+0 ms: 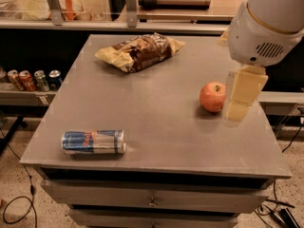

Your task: Place redbull can upright

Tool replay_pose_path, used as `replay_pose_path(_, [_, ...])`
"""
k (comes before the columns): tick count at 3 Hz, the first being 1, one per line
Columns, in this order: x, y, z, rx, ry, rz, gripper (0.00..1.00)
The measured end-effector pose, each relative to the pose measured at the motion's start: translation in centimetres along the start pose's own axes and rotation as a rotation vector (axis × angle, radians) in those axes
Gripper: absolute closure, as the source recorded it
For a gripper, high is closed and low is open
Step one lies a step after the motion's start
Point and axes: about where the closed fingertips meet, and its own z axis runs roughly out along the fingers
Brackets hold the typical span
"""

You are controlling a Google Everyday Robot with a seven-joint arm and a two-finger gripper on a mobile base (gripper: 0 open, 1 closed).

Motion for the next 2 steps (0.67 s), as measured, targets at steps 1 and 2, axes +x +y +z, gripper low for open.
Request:
replay_pose_path(1, [-5.65, 0.43, 2.61, -0.038, -0.013, -0.097, 0.0])
replay_pose_path(2, [-5.75, 0.48, 2.64, -0.037, -0.015, -0.097, 0.0])
